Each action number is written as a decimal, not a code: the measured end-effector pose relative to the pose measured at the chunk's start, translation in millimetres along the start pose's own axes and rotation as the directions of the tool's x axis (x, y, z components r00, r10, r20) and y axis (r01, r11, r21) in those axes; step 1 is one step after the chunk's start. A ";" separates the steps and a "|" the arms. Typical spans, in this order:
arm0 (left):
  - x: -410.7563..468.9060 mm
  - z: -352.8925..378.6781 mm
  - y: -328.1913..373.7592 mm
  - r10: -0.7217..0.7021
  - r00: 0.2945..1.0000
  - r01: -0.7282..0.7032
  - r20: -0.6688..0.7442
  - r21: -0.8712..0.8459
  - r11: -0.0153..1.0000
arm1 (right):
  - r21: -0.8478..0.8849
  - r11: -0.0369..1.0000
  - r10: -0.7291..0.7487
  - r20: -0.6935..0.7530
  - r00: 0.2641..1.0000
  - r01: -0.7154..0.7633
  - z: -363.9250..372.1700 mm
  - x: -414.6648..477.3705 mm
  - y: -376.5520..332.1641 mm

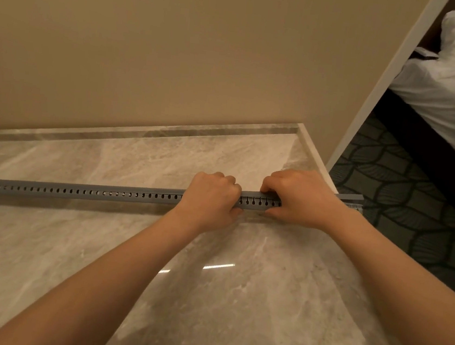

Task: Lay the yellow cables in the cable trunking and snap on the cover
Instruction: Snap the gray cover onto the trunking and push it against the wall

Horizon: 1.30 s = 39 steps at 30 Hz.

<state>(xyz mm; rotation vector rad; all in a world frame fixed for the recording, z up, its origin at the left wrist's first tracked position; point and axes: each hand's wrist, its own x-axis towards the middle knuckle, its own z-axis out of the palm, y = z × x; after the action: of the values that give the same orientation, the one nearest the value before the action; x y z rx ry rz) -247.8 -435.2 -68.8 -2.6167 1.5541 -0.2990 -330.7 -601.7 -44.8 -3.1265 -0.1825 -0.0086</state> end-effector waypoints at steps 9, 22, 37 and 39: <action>-4.3 5.1 3.8 0.072 0.995 -0.070 -0.072 0.034 0.997 | -0.111 0.993 -0.030 0.127 0.991 0.044 -12.4 16.7 -6.2; 3.9 -2.2 14.5 0.122 0.980 -0.113 -0.158 0.067 0.991 | -0.090 0.992 -0.085 0.067 0.994 0.090 -7.8 14.4 -10.2; 17.4 -3.6 11.9 0.110 0.994 -0.110 -0.001 -0.055 0.992 | -0.177 0.983 0.036 -0.026 0.999 -0.040 11.0 1.4 -17.4; 17.5 -5.8 12.0 0.105 0.994 -0.104 0.012 -0.056 0.993 | -0.187 0.982 0.036 -0.015 0.999 -0.038 9.0 3.4 -16.8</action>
<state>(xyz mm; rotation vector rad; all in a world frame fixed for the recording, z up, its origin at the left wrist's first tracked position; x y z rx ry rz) -251.2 -456.2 -63.1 -2.5600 1.7111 -0.2319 -329.3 -584.5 -53.6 -3.3161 -0.1310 -0.0465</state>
